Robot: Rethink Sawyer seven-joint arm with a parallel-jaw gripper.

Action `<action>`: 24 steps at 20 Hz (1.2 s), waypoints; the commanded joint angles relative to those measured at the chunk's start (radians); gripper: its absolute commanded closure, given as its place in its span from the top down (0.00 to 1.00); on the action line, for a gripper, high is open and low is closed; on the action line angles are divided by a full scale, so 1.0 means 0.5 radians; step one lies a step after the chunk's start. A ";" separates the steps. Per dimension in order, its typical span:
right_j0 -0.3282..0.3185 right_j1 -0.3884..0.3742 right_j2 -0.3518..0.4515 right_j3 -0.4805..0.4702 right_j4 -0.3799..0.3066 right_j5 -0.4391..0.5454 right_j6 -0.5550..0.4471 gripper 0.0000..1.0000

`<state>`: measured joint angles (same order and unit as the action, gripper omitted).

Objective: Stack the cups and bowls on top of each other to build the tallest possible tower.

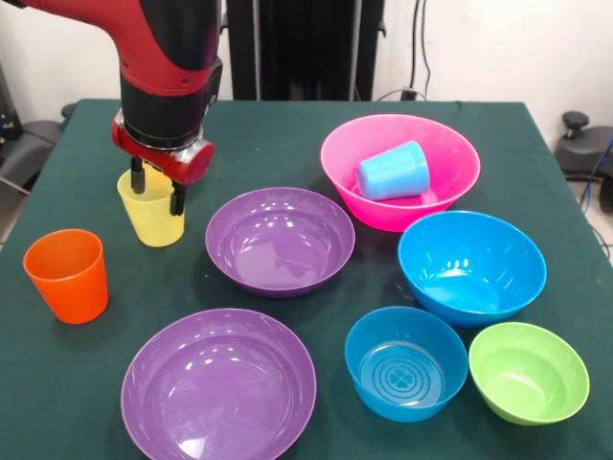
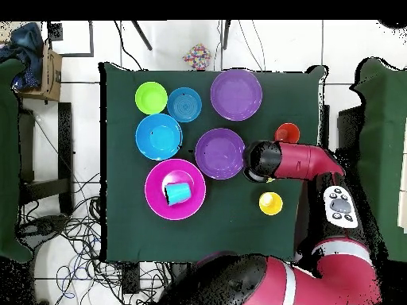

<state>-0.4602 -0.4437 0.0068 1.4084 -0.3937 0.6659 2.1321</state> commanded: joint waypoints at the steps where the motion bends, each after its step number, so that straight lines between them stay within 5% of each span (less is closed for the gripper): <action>1: 0.074 0.130 0.077 0.021 -0.102 -0.141 0.012 1.00; 16: 0.057 0.184 0.098 -0.015 -0.098 -0.167 -0.078 1.00; 17: 0.053 0.184 0.101 -0.016 -0.091 -0.155 -0.083 0.00; 24: 0.004 0.180 0.151 0.001 -0.072 -0.128 -0.147 0.00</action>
<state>-0.4604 -0.3649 -0.0021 1.4082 -0.3937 0.6318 2.1321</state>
